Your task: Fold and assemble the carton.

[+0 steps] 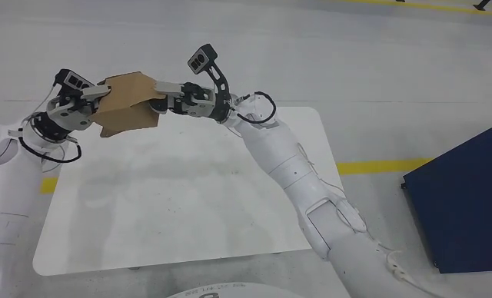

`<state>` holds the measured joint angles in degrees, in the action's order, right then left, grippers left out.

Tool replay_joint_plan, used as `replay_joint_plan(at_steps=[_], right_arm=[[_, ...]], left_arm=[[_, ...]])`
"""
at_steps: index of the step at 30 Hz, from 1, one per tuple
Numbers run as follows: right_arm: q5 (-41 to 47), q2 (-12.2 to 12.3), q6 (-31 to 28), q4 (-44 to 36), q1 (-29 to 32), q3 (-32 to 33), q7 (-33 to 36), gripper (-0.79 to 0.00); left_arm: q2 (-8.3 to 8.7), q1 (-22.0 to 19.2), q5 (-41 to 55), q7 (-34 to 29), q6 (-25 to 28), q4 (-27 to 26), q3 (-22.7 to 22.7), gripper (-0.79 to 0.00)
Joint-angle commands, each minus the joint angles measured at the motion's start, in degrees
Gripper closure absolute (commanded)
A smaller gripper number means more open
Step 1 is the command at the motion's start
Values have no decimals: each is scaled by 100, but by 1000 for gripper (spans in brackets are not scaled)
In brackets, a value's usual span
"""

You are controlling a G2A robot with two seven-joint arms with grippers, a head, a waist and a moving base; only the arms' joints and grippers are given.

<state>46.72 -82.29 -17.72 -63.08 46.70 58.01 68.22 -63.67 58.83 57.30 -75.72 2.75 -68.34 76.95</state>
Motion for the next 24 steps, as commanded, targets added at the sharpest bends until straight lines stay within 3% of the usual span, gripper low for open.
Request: replay_joint_plan(at_steps=[1, 4, 7, 21, 22, 24], right_arm=[[-80, 6, 3, -4, -3, 8, 0, -215], [-251, 21, 9, -24, -4, 24, -22, -157], [-432, 42, 66, -53, 0, 46, -56, 0], [-1306, 127, 194, -292, 87, 51, -295, 0], [-1371, 131, 210, -306, 89, 41, -319, -126], [-1485, 138, 244, -328, 93, 27, -382, -237]], left_arm=[[2, -4, -34, 14, 7, 4, 11, 0], [3, -3, -64, 24, 20, -3, 25, 0], [4, -2, -79, 27, 17, -4, 38, 0], [-2, 1, -49, -43, -53, 21, 65, 0], [-3, 0, -50, -44, -52, 24, 63, 0], [-5, -2, -59, -51, -51, 26, 57, 0]])
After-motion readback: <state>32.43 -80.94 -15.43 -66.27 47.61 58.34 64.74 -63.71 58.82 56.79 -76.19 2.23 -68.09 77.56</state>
